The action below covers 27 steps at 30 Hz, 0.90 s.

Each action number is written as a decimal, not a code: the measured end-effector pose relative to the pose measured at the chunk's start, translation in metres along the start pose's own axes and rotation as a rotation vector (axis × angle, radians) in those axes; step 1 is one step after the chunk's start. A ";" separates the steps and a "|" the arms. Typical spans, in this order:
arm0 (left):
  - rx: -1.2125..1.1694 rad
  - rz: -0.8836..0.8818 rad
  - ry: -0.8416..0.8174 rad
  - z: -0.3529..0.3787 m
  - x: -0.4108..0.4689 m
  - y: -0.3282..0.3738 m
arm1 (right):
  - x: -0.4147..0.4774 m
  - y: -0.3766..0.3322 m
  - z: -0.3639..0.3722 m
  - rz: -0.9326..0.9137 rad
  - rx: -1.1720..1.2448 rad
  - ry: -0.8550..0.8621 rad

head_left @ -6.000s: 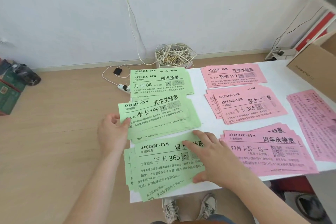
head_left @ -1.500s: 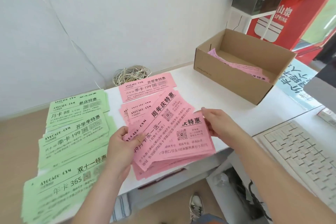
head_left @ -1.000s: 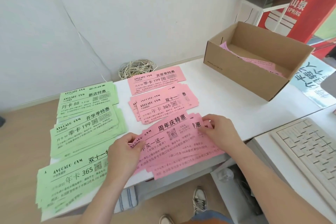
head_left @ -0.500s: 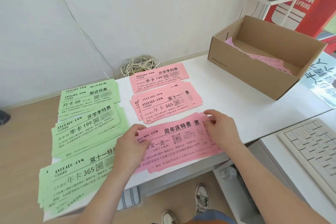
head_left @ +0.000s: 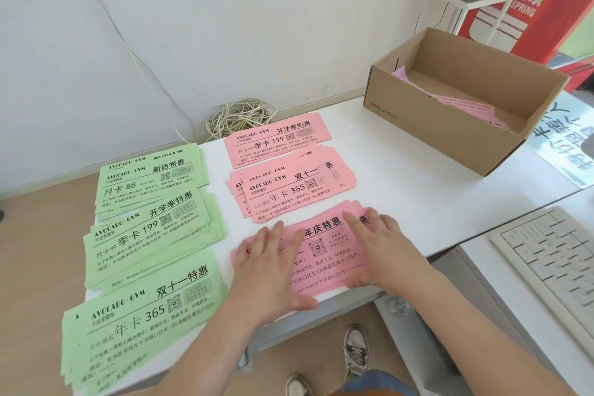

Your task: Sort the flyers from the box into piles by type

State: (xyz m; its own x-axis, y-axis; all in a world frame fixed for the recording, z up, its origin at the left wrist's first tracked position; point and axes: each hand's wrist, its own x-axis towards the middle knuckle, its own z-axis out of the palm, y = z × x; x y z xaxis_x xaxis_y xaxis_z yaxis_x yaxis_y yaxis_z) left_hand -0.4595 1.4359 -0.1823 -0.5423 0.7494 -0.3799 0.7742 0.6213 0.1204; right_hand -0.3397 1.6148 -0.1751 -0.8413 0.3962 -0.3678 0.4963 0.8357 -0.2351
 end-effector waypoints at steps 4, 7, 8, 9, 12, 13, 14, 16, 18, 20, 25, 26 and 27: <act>0.084 0.032 0.078 -0.004 0.001 0.004 | 0.001 -0.001 -0.002 -0.022 -0.009 -0.015; 0.103 0.059 0.089 -0.005 0.002 0.007 | -0.002 0.001 -0.004 -0.041 0.005 0.009; 0.108 0.061 0.085 -0.005 0.002 0.007 | -0.003 0.001 -0.004 -0.044 0.004 0.010; 0.107 0.057 0.084 -0.005 0.002 0.007 | -0.005 0.001 -0.003 -0.044 0.003 0.008; 0.099 0.054 0.087 -0.006 0.002 0.006 | -0.009 0.004 -0.001 -0.050 0.035 0.011; 0.101 0.059 0.088 -0.007 0.001 0.006 | -0.011 0.006 0.000 -0.053 0.046 0.011; 0.101 0.068 0.091 -0.008 0.000 0.007 | -0.013 0.008 0.000 -0.058 0.054 0.013; 0.066 0.084 0.122 -0.015 0.000 0.008 | -0.018 0.013 -0.007 -0.049 0.071 0.032; -0.005 0.123 0.226 -0.026 0.007 0.009 | -0.023 0.024 -0.025 -0.012 0.068 0.088; -0.104 0.200 0.414 -0.044 0.020 0.011 | -0.026 0.039 -0.053 0.030 0.046 0.178; -0.244 0.341 0.733 -0.108 0.076 0.048 | -0.018 0.099 -0.122 0.123 -0.039 0.472; -0.247 0.363 0.753 -0.121 0.090 0.058 | -0.012 0.114 -0.131 0.148 -0.038 0.535; -0.248 0.387 0.759 -0.132 0.105 0.070 | -0.005 0.128 -0.138 0.171 -0.041 0.579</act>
State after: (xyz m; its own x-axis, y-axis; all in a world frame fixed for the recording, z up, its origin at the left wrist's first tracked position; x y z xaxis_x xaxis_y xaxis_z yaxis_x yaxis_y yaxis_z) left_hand -0.5057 1.5884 -0.0931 -0.3954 0.8121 0.4291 0.9031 0.2585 0.3429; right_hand -0.3018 1.7718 -0.0795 -0.7360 0.6591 0.1549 0.6357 0.7514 -0.1768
